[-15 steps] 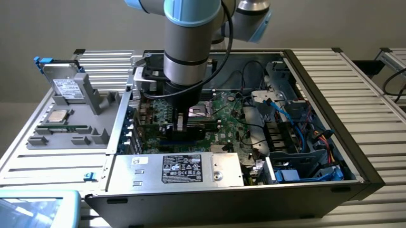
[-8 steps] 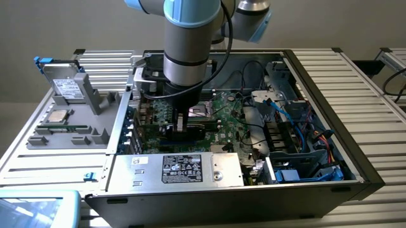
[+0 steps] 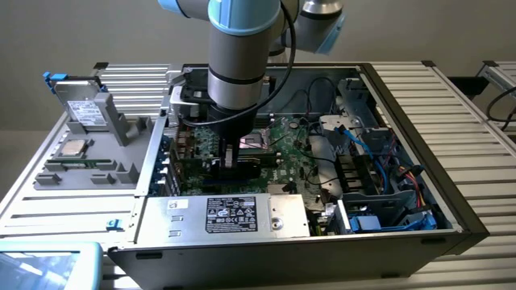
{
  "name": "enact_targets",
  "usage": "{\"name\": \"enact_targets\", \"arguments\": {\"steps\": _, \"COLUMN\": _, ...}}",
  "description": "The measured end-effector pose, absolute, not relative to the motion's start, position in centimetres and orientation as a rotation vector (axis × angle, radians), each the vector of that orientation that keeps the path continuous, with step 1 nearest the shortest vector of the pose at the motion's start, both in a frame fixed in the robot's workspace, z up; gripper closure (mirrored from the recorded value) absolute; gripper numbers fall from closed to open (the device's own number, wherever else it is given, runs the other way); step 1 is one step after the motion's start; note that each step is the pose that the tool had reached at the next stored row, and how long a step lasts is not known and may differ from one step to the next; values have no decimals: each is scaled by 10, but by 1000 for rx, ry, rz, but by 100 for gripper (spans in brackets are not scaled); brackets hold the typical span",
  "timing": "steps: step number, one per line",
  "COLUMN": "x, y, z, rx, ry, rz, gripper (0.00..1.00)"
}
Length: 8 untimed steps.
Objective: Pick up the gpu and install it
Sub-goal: 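Insert the gpu into the slot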
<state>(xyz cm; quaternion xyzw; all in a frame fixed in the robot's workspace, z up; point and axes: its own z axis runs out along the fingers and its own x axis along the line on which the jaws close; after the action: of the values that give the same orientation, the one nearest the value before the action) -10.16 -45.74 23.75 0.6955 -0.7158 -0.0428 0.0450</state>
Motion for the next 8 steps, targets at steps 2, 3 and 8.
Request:
{"name": "enact_targets", "arguments": {"steps": 2, "x": -102, "y": -457, "z": 237, "rx": 2125, "ry": -2187, "rz": -131, "gripper": 71}}
{"name": "enact_targets", "arguments": {"steps": 3, "x": -102, "y": -457, "z": 238, "rx": 2125, "ry": -2187, "rz": -131, "gripper": 71}}
{"name": "enact_targets", "arguments": {"steps": 8, "x": -103, "y": -457, "z": 237, "rx": 2125, "ry": -2187, "rz": -131, "gripper": 71}}
